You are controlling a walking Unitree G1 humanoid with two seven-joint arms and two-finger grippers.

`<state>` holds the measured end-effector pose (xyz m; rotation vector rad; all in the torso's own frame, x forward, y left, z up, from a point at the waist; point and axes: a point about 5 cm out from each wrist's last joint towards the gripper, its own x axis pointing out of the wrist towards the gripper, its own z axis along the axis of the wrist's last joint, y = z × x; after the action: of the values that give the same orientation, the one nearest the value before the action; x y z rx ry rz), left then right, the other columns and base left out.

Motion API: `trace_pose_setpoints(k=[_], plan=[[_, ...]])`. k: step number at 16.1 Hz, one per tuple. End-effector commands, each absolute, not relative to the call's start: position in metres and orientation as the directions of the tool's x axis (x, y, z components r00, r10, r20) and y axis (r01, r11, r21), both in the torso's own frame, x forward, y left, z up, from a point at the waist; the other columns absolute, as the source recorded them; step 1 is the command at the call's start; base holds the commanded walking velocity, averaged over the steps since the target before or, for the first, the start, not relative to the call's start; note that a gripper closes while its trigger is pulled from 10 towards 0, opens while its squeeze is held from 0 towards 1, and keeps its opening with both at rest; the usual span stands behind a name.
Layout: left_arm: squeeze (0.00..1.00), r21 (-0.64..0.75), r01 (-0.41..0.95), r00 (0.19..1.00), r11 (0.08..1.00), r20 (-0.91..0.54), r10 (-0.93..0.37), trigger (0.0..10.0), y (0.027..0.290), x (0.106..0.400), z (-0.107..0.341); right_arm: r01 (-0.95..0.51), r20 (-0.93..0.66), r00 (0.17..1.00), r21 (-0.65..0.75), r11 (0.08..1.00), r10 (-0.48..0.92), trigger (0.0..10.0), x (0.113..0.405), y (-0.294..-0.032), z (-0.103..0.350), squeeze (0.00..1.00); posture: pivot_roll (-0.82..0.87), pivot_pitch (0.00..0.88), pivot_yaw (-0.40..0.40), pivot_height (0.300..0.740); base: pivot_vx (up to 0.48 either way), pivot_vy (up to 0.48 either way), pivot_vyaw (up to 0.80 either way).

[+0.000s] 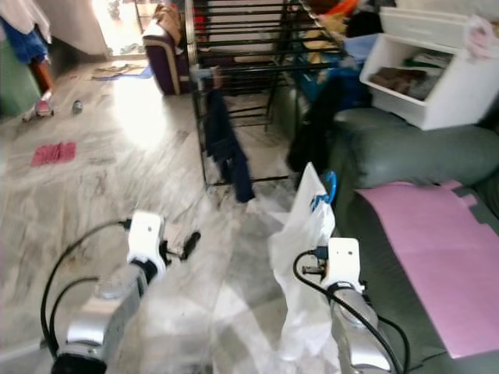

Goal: Hang hanger

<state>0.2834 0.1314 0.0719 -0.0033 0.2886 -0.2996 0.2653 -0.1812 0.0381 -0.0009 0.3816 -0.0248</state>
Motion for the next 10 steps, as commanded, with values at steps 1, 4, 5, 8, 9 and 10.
trace_pose_setpoints(k=[1, 4, 5, 8, 9, 10], plan=[[0.0, -0.055, 0.297, 0.92, 0.953, -0.251, -0.301, 10.0, 0.131, 0.286, 0.079, 0.01, -0.299, 0.954, -0.016, 1.0, -0.015, 10.0, 0.277, -0.177, 0.055, 0.0, 0.0, 0.0, -0.027, 0.74, 0.0, 0.0, 0.0], [0.0, -0.057, 0.309, 0.919, 0.949, -0.237, -0.314, 10.0, 0.128, 0.287, 0.084, 0.008, -0.274, 0.962, -0.005, 1.0, -0.009, 10.0, 0.283, -0.176, 0.061, 0.0, 0.0, 0.0, -0.021, 0.74, 0.0, 0.0, 0.0], [0.0, -0.054, 0.311, 0.919, 0.949, -0.236, -0.315, 10.0, 0.126, 0.287, 0.084, 0.011, -0.271, 0.962, 0.003, 1.0, -0.01, 10.0, 0.284, -0.176, 0.062, 0.0, -0.01, 0.0, -0.02, 0.74, 0.0, 0.0, 0.0], [0.0, -0.06, 0.326, 0.914, 0.943, -0.233, -0.331, 10.0, 0.121, 0.287, 0.085, 0.0, -0.269, 0.963, -0.003, 1.0, -0.001, 10.0, 0.284, -0.174, 0.062, 0.0, -0.01, 0.0, -0.021, 0.74, 0.0, 0.0, 0.0], [0.0, -0.064, 0.332, 0.912, 0.941, -0.235, -0.338, 10.0, 0.12, 0.287, 0.085, -0.003, -0.27, 0.963, -0.005, 1.0, 0.002, 10.0, 0.285, -0.173, 0.062, 0.0, -0.01, 0.0, -0.021, 0.74, 0.0, 0.0, 0.0], [0.0, -0.061, 0.332, 0.911, 0.941, -0.236, -0.337, 10.0, 0.12, 0.287, 0.085, -0.009, -0.266, 0.964, 0.001, 1.0, 0.009, 10.0, 0.285, -0.172, 0.062, 0.0, -0.01, 0.0, -0.021, 0.74, 0.0, 0.0, 0.0]])
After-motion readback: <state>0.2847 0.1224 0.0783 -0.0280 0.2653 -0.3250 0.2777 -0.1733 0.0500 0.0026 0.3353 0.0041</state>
